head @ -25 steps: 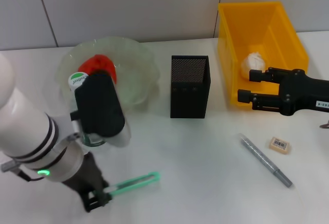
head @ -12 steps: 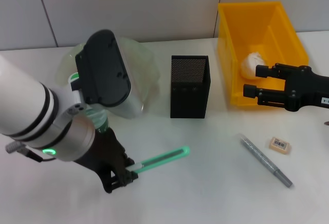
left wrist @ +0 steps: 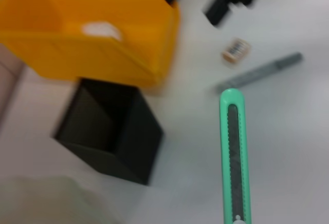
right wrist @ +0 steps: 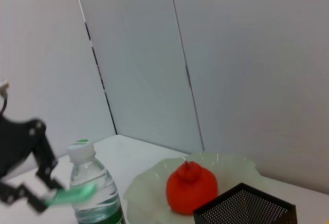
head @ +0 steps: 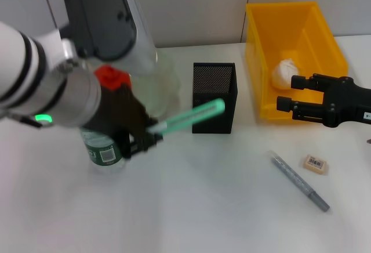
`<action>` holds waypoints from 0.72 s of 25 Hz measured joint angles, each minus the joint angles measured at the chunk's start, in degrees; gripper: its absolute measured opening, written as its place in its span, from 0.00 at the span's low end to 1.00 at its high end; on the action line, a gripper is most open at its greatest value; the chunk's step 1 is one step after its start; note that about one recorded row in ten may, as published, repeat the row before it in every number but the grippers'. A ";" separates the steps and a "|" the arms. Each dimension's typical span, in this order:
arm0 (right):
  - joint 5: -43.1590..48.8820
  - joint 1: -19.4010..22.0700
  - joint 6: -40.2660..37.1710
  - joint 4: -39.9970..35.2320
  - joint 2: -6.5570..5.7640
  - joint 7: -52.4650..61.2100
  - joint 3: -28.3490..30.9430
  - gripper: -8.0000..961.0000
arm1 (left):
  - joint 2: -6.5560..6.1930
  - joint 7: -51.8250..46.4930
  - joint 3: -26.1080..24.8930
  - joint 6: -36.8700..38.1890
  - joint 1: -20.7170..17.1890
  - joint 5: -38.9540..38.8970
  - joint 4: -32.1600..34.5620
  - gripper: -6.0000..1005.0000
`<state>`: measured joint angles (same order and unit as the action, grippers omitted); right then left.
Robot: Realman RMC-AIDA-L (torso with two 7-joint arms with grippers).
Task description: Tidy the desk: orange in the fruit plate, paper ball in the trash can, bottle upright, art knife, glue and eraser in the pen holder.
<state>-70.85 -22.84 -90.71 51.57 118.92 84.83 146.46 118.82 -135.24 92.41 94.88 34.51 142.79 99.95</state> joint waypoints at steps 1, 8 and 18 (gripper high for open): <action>0.00 0.09 0.01 -0.12 0.00 -0.10 0.06 0.78 | 0.00 0.38 -1.37 -0.17 0.58 0.37 1.60 0.20; 0.01 0.10 0.02 -0.81 0.00 -0.59 0.44 0.78 | -0.07 2.61 -6.80 -4.12 3.20 3.28 6.88 0.20; 0.01 -0.34 0.42 -1.93 0.00 -0.63 0.59 0.78 | -0.07 8.88 -6.97 -18.27 2.65 8.39 5.39 0.20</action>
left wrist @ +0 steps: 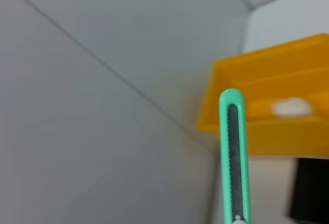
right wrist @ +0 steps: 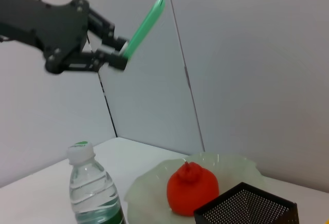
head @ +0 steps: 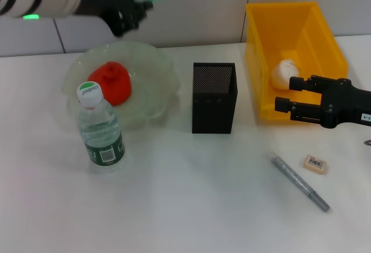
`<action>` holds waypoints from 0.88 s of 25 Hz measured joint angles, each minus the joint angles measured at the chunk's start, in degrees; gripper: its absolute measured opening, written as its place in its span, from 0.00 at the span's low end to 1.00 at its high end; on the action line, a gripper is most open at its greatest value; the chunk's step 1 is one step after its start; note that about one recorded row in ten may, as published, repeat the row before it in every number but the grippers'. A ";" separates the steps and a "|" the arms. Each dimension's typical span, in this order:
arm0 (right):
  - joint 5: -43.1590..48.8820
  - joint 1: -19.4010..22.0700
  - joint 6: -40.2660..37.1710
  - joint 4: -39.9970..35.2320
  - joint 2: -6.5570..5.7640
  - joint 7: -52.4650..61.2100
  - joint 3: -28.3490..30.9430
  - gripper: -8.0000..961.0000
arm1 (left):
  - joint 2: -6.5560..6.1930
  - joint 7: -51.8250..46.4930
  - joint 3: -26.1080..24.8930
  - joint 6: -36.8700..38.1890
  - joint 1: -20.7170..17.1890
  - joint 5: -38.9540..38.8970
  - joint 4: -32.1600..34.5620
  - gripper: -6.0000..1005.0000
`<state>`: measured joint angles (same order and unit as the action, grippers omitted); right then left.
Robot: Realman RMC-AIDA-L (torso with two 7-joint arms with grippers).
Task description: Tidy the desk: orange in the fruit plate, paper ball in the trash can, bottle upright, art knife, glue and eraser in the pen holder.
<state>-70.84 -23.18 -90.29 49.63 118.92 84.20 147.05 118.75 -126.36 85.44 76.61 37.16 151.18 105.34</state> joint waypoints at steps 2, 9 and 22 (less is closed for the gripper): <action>0.00 -0.02 0.06 -0.15 0.00 0.00 0.00 0.78 | -0.05 3.22 0.37 -7.11 -1.21 1.46 -1.53 0.20; 0.00 0.31 0.13 -0.48 0.06 0.01 0.10 0.78 | -0.04 8.79 1.85 -18.02 -3.18 2.44 -6.49 0.20; 0.00 0.46 0.22 -1.90 0.01 -0.05 3.04 0.78 | 0.14 16.98 8.00 -32.30 -4.08 7.08 -15.80 0.20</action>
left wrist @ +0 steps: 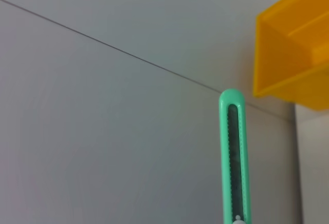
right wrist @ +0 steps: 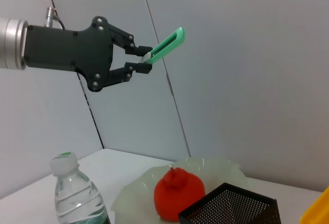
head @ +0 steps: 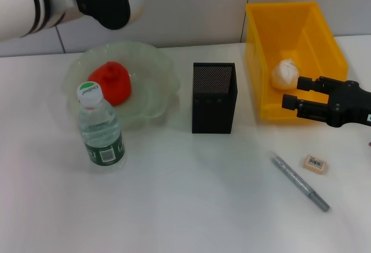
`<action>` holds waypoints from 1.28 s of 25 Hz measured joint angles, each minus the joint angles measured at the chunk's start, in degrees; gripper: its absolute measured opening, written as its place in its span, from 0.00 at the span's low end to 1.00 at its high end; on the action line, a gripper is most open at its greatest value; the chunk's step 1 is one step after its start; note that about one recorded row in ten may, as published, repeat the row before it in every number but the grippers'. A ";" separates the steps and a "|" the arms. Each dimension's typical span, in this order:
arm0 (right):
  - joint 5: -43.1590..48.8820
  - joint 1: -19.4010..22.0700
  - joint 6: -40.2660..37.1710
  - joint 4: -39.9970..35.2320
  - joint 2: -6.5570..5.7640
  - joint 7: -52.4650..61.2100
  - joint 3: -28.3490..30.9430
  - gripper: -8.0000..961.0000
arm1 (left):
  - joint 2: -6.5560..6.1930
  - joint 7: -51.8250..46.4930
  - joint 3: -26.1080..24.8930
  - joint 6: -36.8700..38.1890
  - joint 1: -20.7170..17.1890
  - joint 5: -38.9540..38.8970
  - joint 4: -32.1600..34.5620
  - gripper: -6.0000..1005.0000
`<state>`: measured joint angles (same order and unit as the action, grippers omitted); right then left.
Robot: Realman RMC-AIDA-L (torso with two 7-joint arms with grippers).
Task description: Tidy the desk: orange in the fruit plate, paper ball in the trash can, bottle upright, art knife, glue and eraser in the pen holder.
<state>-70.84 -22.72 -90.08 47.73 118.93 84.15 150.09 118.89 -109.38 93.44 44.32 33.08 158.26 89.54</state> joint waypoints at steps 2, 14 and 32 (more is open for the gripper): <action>0.00 0.02 0.00 -0.03 0.00 0.00 0.04 0.78 | -0.03 0.17 1.44 -2.25 -0.39 2.32 -0.68 0.20; 0.00 0.29 -0.01 -2.02 -0.08 -0.04 2.92 0.78 | -0.04 5.68 6.77 -11.68 -4.25 5.81 -2.73 0.20; 0.00 0.63 -0.01 -3.57 0.11 -0.05 4.42 0.78 | 0.08 17.87 13.82 -22.14 -5.82 7.29 -5.78 0.20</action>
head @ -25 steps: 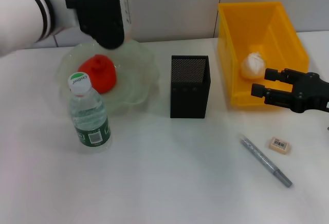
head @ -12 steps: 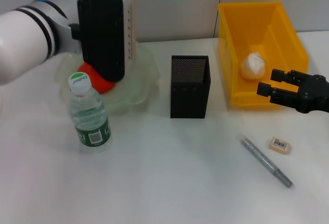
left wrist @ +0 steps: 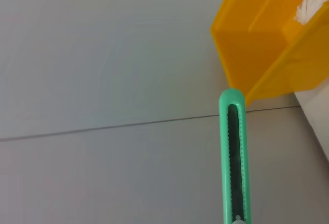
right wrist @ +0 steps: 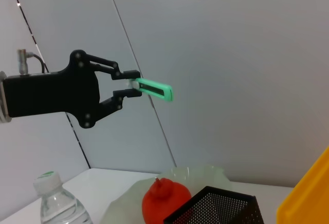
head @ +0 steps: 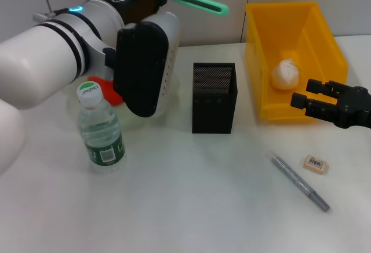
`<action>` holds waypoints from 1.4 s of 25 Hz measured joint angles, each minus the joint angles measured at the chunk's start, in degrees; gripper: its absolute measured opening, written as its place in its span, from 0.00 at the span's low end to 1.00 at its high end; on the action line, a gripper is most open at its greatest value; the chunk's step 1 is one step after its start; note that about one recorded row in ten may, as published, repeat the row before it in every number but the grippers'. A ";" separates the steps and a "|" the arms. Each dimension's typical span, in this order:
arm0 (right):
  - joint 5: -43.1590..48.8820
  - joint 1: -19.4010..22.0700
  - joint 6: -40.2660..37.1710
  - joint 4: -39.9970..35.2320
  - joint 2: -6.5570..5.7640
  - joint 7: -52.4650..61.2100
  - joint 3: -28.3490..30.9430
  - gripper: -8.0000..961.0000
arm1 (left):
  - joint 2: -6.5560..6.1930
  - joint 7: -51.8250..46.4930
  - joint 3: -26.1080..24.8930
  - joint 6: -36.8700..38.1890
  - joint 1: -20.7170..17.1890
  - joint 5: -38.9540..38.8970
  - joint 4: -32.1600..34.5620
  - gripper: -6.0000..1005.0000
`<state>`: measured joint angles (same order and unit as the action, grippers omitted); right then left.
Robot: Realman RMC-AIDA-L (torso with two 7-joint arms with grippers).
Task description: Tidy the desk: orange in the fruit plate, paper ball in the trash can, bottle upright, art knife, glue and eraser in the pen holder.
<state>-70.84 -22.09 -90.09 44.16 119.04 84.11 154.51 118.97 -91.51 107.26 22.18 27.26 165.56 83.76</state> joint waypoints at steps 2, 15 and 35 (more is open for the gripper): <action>0.00 0.02 0.00 -0.23 0.00 0.00 0.04 0.78 | 0.04 1.85 0.52 -0.64 0.01 0.00 -0.22 0.20; -1.09 0.21 -0.26 -2.01 -0.04 -0.52 0.18 0.78 | 0.13 12.69 2.38 -7.32 0.63 0.03 -5.51 0.20; -1.50 0.12 -0.14 -3.66 -0.04 -0.62 1.58 0.78 | 0.21 24.49 4.18 -15.57 2.02 -0.05 -11.87 0.20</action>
<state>-72.34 -21.97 -90.23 40.50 119.00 83.48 156.10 119.18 -67.02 111.44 6.61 29.28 165.50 71.89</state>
